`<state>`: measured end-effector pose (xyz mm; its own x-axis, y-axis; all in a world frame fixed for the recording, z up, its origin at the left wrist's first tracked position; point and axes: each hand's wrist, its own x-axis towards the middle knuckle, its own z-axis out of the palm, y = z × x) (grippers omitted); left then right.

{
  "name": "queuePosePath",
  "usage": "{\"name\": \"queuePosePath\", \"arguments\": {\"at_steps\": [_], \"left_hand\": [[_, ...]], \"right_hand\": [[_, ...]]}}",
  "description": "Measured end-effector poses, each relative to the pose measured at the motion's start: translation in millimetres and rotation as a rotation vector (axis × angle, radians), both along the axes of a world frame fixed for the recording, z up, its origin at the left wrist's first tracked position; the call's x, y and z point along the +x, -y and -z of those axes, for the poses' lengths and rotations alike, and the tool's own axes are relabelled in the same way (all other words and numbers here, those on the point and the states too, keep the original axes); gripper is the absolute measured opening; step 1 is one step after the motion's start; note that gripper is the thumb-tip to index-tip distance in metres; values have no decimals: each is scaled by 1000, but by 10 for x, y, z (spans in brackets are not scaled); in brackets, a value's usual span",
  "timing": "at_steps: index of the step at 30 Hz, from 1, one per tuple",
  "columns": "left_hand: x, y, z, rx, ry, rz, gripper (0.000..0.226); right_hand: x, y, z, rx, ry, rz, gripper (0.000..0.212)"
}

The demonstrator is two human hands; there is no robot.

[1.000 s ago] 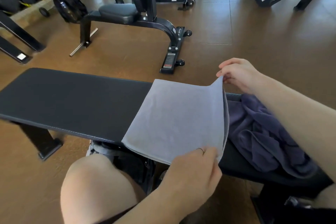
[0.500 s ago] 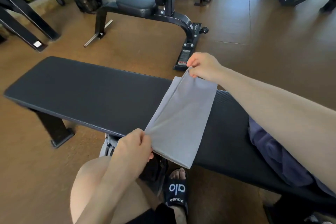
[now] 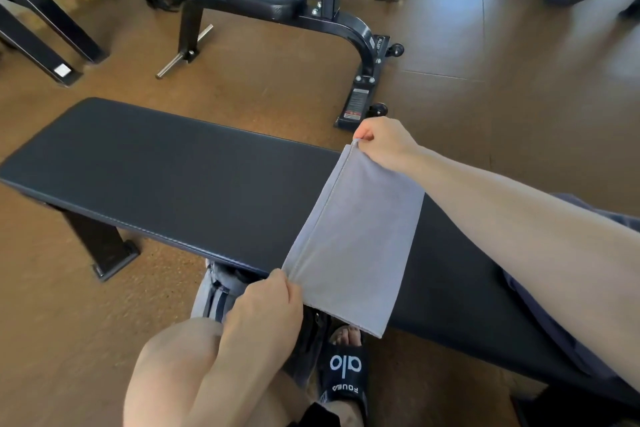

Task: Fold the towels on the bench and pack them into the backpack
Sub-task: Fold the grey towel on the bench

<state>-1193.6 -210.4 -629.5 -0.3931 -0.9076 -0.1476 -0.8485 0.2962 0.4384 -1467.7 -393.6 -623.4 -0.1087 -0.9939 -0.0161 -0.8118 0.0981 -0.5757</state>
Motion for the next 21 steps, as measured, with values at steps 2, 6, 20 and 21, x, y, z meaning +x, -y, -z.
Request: {"name": "queuePosePath", "arguments": {"at_steps": [2,6,20,21], "left_hand": [[44,-1,36,-131,107,77,39],[94,-4,-31,-374,273,189,29],[69,0,-25,-160,489,57,31],[59,0,-48,-164,473,24,34]], "right_hand": [[7,40,27,7,46,32,24],[27,77,32,-26,64,59,26],[147,101,223,-151,-32,18,18],[160,85,230,-162,-60,18,16]]}}
